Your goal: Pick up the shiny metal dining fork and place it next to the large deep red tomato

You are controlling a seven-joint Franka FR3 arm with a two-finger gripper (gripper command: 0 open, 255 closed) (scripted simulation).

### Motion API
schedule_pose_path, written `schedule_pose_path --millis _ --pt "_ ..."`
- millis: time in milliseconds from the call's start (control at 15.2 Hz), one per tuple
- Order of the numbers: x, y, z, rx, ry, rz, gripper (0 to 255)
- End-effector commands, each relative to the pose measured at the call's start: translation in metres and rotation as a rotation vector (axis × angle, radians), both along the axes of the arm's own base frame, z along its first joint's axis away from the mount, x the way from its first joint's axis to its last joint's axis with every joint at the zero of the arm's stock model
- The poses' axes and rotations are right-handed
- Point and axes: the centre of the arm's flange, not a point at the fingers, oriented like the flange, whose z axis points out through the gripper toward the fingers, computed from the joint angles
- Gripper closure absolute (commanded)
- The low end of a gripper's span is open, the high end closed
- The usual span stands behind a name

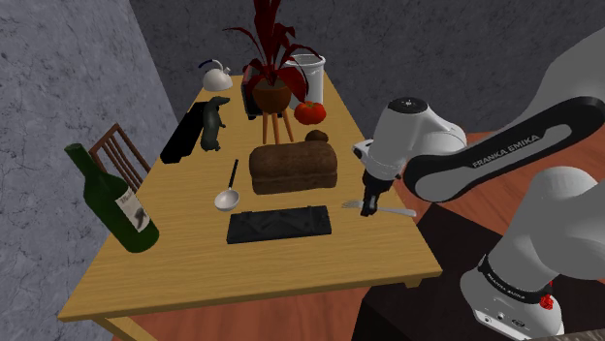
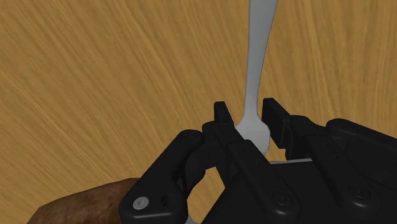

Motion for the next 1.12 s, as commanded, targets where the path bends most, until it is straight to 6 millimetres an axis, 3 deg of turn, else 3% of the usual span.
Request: schedule_pose_path --millis 0,1056 --pt "-0.001 -0.001 0.011 0.0 0.001 0.0 255" --pt "-0.001 -0.001 0.096 0.0 0.001 0.0 255"
